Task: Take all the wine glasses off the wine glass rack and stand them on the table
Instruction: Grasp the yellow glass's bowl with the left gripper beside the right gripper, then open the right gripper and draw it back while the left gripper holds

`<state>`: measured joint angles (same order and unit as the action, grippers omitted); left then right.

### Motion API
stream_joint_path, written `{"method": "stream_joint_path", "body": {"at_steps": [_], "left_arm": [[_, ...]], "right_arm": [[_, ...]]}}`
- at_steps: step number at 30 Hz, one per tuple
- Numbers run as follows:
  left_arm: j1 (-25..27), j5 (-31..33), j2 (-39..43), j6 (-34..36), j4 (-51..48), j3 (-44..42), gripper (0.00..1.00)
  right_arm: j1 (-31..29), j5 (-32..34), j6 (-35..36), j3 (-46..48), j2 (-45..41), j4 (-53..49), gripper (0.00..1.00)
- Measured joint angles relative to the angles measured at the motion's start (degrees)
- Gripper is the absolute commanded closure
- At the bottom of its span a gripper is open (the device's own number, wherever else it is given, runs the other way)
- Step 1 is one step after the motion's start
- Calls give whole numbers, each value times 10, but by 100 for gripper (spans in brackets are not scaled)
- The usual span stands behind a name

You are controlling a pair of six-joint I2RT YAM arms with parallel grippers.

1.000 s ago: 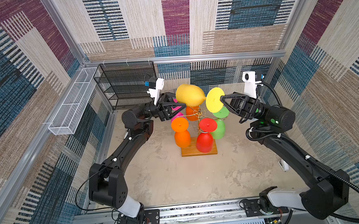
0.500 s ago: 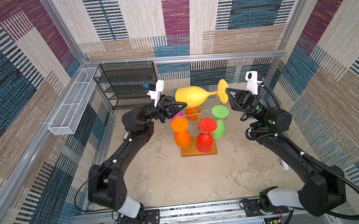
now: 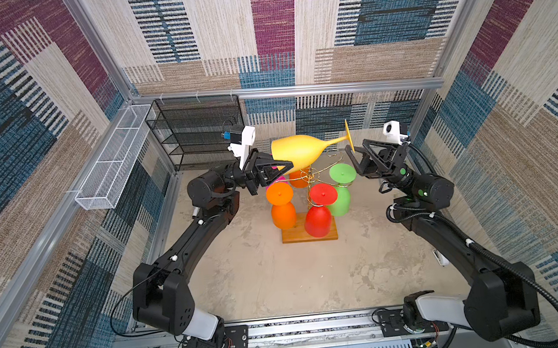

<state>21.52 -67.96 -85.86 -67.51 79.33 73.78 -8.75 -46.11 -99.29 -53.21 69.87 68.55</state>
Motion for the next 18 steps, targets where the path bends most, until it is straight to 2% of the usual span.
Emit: {"method": "stream_joint_path", "body": {"at_steps": [2,5,9,13,16,18], "left_arm": [[1,-3,4,0,-1,7,100],[4,-16,5,-4,-1,26,100],[7,-34,7,-16,-3,45,100],[9,-45,11,-12,-30,49,100],[11,-41,27,49,-128,51,100],[21,-21,51,162,-286,69,100]], "right_arm": [[19,1,56,-8,-39,-78,20],[30,28,198,-67,-93,-276,19],[31,136,419,-153,-145,-527,19],[32,235,551,-164,-172,-672,19],[33,280,606,-156,-179,-741,19],[33,297,628,-151,-181,-768,19]]}}
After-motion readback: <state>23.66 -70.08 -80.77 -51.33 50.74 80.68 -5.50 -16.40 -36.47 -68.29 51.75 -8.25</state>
